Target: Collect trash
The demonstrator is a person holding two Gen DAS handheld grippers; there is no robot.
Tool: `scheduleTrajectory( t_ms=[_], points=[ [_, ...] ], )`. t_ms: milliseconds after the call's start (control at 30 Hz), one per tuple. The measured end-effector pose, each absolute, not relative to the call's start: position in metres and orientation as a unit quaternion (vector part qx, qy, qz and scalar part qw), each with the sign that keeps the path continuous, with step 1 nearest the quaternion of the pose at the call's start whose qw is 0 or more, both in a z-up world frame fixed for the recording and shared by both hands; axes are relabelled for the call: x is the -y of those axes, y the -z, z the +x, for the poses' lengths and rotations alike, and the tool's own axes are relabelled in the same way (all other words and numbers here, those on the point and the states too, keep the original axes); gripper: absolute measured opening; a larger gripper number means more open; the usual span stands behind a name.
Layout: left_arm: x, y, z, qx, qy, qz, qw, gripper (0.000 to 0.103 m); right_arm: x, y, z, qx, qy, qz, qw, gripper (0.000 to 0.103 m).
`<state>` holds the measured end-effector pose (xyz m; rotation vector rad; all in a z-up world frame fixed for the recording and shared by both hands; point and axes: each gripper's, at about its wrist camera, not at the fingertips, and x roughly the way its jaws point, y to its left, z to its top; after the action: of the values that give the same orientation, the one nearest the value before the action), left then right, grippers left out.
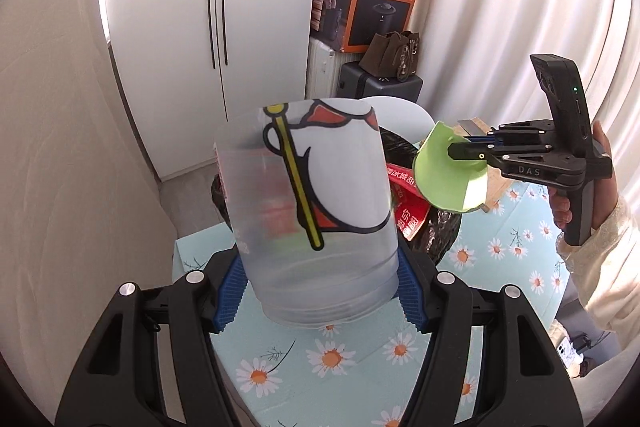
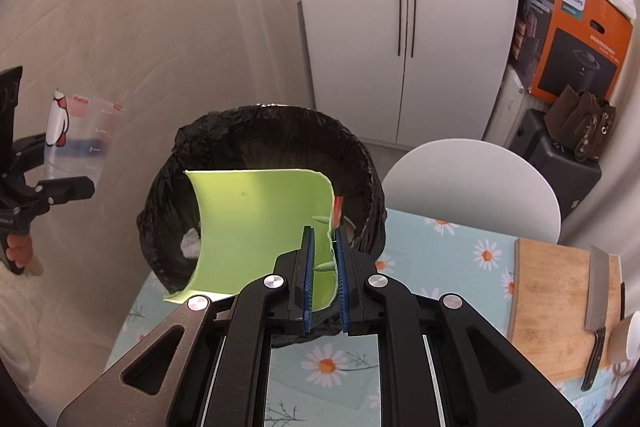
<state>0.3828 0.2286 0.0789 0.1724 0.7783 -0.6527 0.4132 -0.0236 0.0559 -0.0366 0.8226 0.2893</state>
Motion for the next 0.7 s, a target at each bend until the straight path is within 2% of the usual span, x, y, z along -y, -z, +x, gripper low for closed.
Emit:
scheduleTrajectory(
  t_ms=[67, 100, 133, 167, 233, 300, 333, 700],
  points=[
    [-0.221, -0.078, 0.389, -0.370, 0.319, 0.081, 0.869, 0.077, 0.023, -0.055, 0.420, -0.389, -0.145, -0.020, 0.909, 0.014],
    [-0.218, -0.077, 0.395, -0.373, 0.322, 0.074, 0.867, 0.096, 0.023, -0.053, 0.424, -0.386, -0.150, -0.020, 0.910, 0.014],
    [-0.216, -0.076, 0.400, -0.374, 0.321, 0.068, 0.867, 0.097, 0.023, -0.052, 0.427, -0.383, -0.151, -0.024, 0.911, 0.021],
    [-0.214, -0.075, 0.404, -0.374, 0.319, 0.065, 0.869, 0.097, 0.021, -0.051, 0.429, -0.381, -0.151, -0.033, 0.912, 0.045],
    [-0.211, -0.073, 0.406, -0.374, 0.305, 0.064, 0.874, 0.097, 0.020, -0.051, 0.429, -0.368, -0.141, -0.049, 0.918, 0.080],
    [-0.212, -0.069, 0.402, -0.377, 0.297, 0.058, 0.876, 0.097, 0.023, -0.053, 0.424, -0.354, -0.147, -0.048, 0.922, 0.082],
    [-0.213, -0.068, 0.398, -0.376, 0.297, 0.054, 0.876, 0.097, 0.026, -0.053, 0.422, -0.353, -0.153, -0.040, 0.922, 0.087],
    [-0.232, -0.062, 0.334, -0.312, 0.281, 0.040, 0.906, 0.097, 0.019, -0.039, 0.368, -0.336, -0.153, -0.027, 0.929, 0.089]
  ],
)
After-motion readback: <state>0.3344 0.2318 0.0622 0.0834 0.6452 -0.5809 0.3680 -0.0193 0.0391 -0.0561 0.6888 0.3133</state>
